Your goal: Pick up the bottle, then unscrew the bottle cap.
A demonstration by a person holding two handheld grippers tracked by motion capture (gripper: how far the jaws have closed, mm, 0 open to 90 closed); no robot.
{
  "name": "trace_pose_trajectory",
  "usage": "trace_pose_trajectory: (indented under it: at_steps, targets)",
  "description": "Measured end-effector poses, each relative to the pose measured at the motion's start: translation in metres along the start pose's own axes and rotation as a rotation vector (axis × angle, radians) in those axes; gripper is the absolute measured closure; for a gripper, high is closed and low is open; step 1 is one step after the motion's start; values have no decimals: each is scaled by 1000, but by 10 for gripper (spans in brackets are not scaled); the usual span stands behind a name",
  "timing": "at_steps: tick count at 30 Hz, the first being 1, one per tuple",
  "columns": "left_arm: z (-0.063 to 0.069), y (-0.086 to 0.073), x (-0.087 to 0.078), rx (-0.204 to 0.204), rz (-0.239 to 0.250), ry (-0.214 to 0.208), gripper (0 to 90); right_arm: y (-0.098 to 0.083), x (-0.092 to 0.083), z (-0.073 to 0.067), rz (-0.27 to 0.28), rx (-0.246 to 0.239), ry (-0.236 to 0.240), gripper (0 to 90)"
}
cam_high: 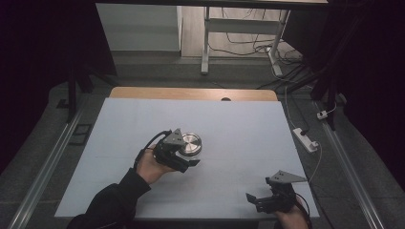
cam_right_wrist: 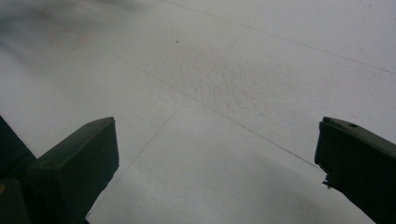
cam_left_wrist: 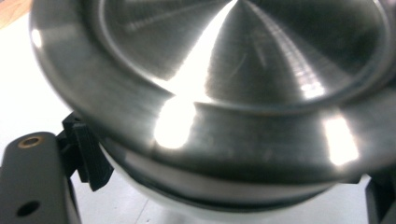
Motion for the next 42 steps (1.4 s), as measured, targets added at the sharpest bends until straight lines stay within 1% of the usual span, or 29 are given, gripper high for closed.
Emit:
trace_pose_trajectory:
  at_steps: [2, 4, 8, 10, 11, 15, 21, 26, 35, 39, 42]
  targets:
    - [1, 1, -2, 2, 1, -5, 149, 0, 0, 0, 0, -1, 1, 0]
    - [2, 1, -3, -7, 3, -13, 149, 0, 0, 0, -1, -1, 1, 0]
    - [2, 1, -4, -38, 11, -24, 149, 1, -1, 0, 9, 1, 5, 0]
    - [1, 1, -5, -38, 11, -24, 149, 1, -2, 0, 16, 3, 5, 0]
    - [0, 0, -6, -32, 8, -22, 149, 2, -2, -1, 20, 4, 7, 0]
    - [1, 1, -7, -36, 14, -25, 149, 3, -3, 0, 28, -7, -1, 0]
    - [2, -1, -6, -32, 10, -30, 149, 13, -8, -6, 75, -12, 16, 0]
    - [2, -2, -5, -24, 5, -29, 149, 20, -8, -13, 89, -33, 41, 0]
    - [2, -4, -4, -19, 3, -28, 149, 37, -1, -29, 95, -106, 72, 0]
    - [1, -4, -5, -11, 2, -25, 149, 47, 5, -38, 107, -137, 105, 0]
    - [1, -5, -5, -6, 1, -20, 149, 52, 10, -45, 109, -145, 132, 0]
Point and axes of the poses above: each handheld gripper's, and its own axes: x roughly forward along the jaws, y roughly out of its top, z roughly to its right, the point moved 10 cm from there along x, roughly forward along the jaws, and after that the axes turned 13 degrees about y, right-handed, at the moved point
